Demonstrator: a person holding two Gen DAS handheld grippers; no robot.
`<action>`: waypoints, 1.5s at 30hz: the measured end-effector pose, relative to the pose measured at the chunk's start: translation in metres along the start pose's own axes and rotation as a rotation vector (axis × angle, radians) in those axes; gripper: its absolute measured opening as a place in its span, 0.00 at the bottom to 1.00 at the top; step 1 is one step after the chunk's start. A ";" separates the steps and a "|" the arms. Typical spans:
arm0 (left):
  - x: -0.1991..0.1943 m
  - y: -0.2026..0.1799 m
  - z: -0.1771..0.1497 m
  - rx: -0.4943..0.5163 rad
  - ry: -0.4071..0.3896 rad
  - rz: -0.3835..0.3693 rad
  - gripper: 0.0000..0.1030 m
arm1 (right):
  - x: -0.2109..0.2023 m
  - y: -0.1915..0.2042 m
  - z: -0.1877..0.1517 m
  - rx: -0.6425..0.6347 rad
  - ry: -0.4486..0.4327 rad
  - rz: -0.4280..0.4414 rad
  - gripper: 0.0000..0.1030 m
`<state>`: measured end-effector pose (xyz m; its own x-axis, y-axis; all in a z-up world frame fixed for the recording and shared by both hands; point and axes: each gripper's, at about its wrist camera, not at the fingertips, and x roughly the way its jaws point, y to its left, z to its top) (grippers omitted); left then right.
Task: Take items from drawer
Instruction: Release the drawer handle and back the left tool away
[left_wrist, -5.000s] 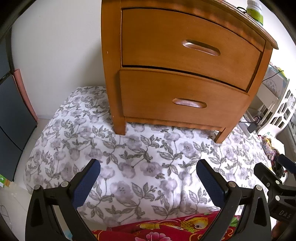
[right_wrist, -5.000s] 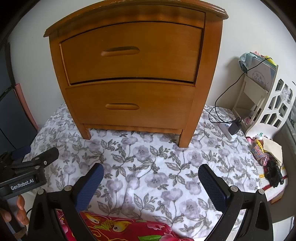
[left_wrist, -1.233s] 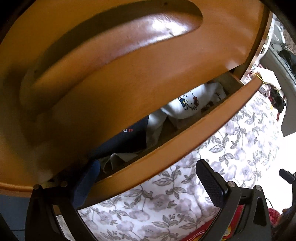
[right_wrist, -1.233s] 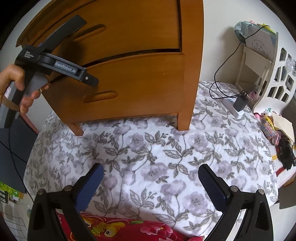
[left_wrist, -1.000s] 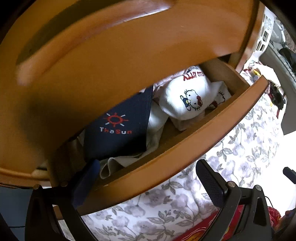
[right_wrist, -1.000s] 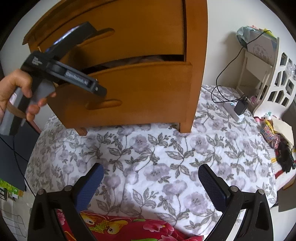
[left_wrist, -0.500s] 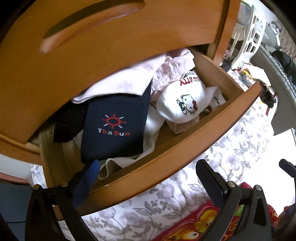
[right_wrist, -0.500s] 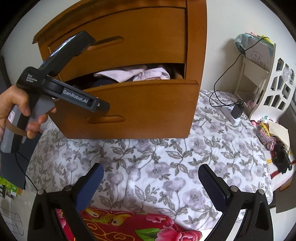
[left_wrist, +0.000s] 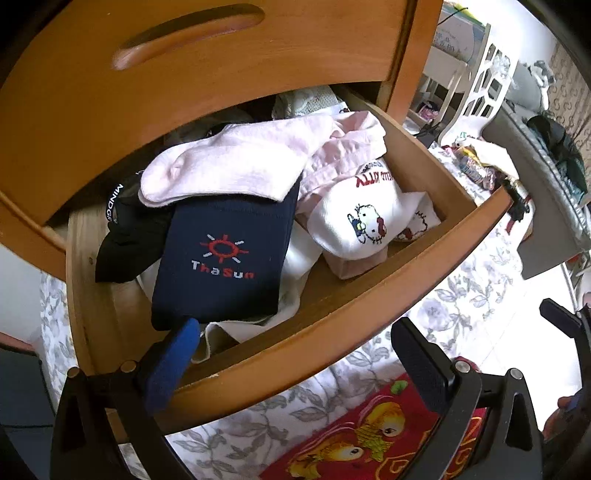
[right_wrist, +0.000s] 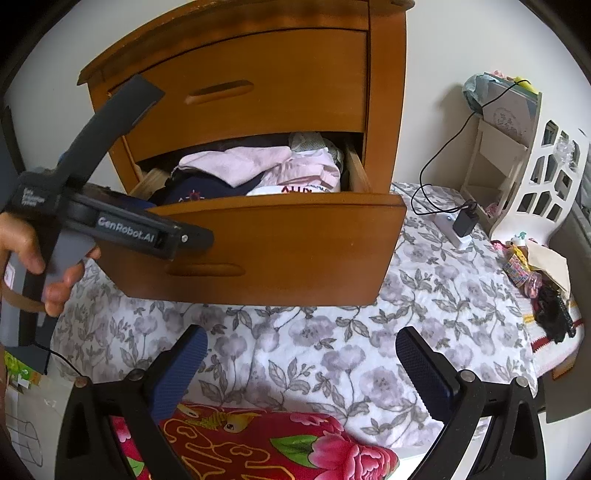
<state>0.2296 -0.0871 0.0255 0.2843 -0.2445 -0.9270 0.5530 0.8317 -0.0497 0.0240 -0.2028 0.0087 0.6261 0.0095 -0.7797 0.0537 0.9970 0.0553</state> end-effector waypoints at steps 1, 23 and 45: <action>-0.001 0.003 0.002 -0.007 -0.006 -0.009 0.99 | -0.001 0.000 -0.001 -0.001 -0.001 -0.001 1.00; -0.048 0.029 -0.011 -0.114 -0.202 0.006 0.99 | -0.013 0.001 -0.003 -0.004 -0.011 -0.010 1.00; -0.109 0.078 -0.064 -0.466 -0.411 0.056 0.99 | -0.033 0.011 0.083 -0.118 -0.167 0.008 1.00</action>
<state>0.1918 0.0359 0.0991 0.6327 -0.2890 -0.7184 0.1552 0.9563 -0.2480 0.0686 -0.1981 0.0873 0.7472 0.0143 -0.6644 -0.0368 0.9991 -0.0199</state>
